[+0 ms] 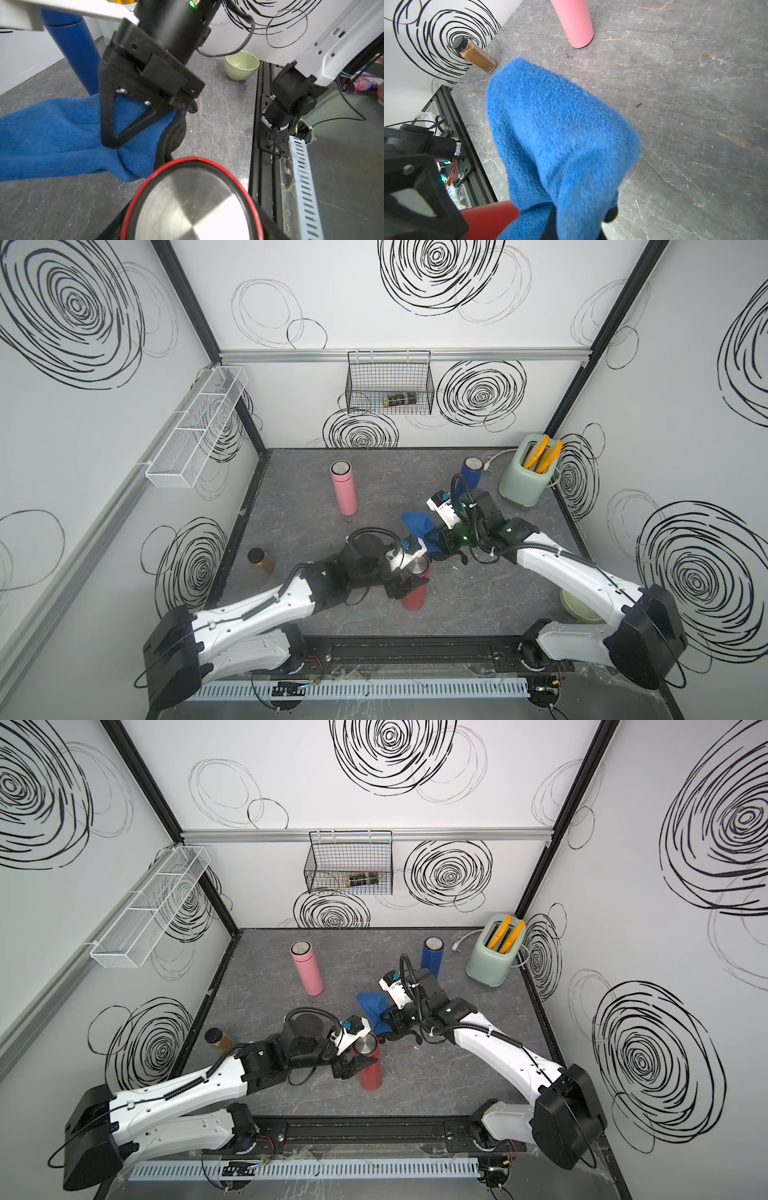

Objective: Wipe the surface of the thermos
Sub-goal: Place the thermos at the center of the board.

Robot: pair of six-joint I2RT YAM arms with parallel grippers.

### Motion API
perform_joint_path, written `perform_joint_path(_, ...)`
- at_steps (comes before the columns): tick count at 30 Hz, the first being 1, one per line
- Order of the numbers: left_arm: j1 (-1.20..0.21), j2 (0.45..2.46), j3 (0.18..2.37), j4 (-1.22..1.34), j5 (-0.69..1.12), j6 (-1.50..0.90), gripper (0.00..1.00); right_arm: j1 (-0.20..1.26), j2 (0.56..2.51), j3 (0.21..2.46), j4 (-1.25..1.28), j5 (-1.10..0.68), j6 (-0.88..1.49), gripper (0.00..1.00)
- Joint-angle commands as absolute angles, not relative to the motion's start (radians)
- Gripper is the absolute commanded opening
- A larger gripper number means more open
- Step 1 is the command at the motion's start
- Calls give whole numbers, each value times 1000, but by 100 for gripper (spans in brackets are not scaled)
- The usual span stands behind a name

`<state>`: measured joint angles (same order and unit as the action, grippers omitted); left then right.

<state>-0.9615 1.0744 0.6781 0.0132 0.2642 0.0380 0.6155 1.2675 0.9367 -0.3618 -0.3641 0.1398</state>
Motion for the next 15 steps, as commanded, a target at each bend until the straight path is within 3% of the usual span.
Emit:
perform_joint_path(1,-990,1116,656,-64,298,3,11,612,1244,922,-381,-359,148,2)
perform_joint_path(15,-967,1100,637,-40,298,3,11,609,1258,908,-369,-352,156,2)
